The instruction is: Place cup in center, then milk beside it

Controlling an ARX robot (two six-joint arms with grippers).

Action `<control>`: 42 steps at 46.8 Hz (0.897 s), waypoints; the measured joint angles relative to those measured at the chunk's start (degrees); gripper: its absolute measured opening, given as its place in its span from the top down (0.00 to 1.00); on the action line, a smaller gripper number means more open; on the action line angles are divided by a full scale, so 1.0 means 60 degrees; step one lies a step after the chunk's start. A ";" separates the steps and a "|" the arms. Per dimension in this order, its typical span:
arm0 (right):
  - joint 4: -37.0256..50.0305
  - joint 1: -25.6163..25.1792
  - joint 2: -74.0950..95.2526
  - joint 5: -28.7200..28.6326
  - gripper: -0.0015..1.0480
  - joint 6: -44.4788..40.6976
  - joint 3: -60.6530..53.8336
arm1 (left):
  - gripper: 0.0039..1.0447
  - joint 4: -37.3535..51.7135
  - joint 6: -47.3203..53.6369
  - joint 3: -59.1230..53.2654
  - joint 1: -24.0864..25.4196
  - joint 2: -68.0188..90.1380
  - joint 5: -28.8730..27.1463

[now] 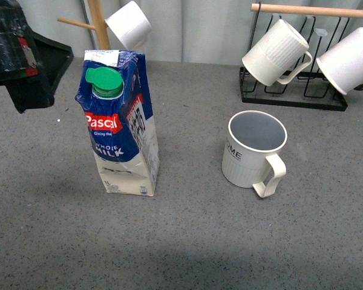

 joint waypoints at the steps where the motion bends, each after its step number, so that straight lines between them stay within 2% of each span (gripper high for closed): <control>1: 0.0000 0.0000 0.0000 0.0004 0.09 0.0000 0.0000 | 0.06 0.0033 -0.0029 0.0000 -0.0073 0.0029 0.0051; 15: 0.0000 0.0000 0.0000 0.0000 0.09 0.0000 0.0000 | 0.06 0.0404 -0.0004 0.0018 -0.1133 0.0605 -0.0106; 23: 0.0000 0.0000 0.0000 0.0004 0.09 0.0000 0.0000 | 0.06 0.0463 0.0306 0.0168 -0.1410 0.0991 -0.0437; 42: 0.0000 0.0000 0.0000 0.0000 0.09 0.0000 0.0000 | 0.06 0.0426 0.0739 0.0481 -0.1687 0.1836 -0.0481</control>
